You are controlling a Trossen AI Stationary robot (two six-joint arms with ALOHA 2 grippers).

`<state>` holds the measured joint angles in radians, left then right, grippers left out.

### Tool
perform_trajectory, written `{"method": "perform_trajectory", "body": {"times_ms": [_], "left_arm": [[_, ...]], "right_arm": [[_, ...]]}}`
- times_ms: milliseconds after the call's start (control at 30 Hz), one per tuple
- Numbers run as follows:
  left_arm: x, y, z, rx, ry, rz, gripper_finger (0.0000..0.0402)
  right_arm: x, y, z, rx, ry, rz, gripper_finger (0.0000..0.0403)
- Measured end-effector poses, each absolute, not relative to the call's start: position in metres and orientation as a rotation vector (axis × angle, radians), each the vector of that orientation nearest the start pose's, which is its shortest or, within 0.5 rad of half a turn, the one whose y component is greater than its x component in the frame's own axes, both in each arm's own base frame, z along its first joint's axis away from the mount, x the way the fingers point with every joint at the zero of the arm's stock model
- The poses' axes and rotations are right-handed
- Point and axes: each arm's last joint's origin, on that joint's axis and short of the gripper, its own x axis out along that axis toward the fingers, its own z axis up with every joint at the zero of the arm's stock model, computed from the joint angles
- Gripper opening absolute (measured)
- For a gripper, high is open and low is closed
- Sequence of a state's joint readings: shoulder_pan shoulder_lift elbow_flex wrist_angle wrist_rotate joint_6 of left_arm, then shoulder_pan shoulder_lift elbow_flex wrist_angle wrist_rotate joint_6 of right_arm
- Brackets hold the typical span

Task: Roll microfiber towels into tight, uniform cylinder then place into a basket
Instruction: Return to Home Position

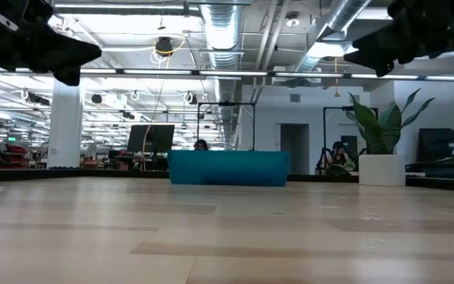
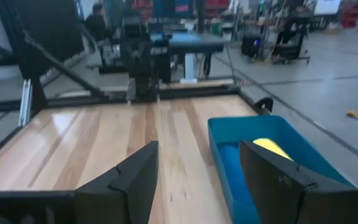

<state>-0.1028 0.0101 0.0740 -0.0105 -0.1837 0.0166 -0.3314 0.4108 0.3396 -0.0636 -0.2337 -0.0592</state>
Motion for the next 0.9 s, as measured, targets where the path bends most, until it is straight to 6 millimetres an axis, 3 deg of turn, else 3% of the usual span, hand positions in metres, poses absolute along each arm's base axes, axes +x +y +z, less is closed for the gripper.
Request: {"method": "perform_trajectory", "body": {"times_ms": [200, 667, 900], "left_arm": [[0.095, -0.004, 0.18, 0.039, -0.065, 0.092, 0.0025], [0.097, -0.006, 0.172, 0.016, -0.06, 0.044, 0.0025], [0.097, -0.005, 0.171, 0.07, -0.052, 0.071, 0.0025]], "right_arm": [[0.108, -0.03, 0.225, 0.028, 0.087, -0.099, 0.0244], [0.101, -0.025, 0.164, 0.143, 0.028, -0.077, 0.0244], [0.099, -0.027, 0.163, 0.16, 0.028, -0.146, 0.0244]]}}
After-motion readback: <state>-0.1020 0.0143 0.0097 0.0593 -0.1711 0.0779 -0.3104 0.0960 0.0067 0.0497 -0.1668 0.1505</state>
